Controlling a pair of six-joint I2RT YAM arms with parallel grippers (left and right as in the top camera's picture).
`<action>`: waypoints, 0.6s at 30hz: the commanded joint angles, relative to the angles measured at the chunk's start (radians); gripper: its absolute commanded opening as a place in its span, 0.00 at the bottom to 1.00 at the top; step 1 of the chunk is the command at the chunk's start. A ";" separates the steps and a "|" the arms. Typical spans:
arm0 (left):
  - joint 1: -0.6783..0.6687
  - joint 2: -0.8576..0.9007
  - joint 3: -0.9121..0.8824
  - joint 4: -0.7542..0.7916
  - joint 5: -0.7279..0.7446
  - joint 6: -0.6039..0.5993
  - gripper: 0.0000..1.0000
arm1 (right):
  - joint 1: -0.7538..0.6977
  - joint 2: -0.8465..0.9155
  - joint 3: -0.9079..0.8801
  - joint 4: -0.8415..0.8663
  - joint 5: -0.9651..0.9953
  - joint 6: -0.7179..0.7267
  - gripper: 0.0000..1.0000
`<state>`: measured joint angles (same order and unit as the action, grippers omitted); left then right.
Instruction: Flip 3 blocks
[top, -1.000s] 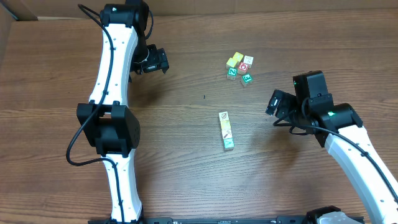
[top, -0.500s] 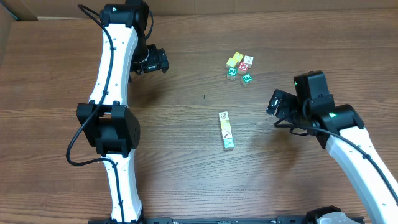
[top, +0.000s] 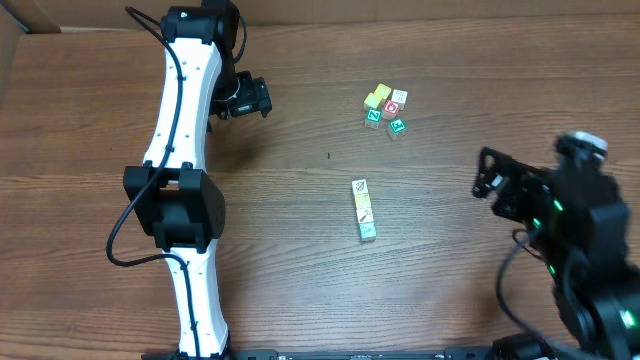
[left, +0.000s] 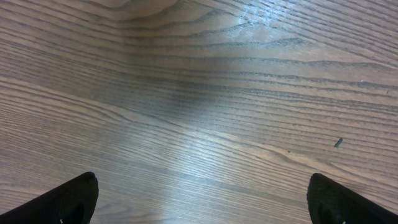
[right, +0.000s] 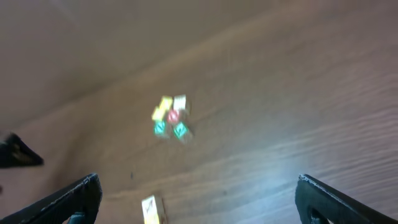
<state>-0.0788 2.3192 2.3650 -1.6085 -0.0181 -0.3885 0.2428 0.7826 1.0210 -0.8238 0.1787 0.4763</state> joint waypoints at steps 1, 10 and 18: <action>-0.008 -0.031 0.019 -0.001 0.011 0.008 1.00 | -0.003 -0.102 0.006 -0.010 0.060 -0.023 1.00; -0.008 -0.031 0.019 -0.002 0.011 0.008 1.00 | -0.118 -0.385 -0.127 0.286 0.005 -0.036 1.00; -0.008 -0.031 0.019 -0.001 0.011 0.008 1.00 | -0.232 -0.640 -0.444 0.714 -0.139 -0.034 1.00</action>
<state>-0.0788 2.3192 2.3650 -1.6085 -0.0177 -0.3885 0.0357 0.2134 0.6819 -0.1883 0.1143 0.4507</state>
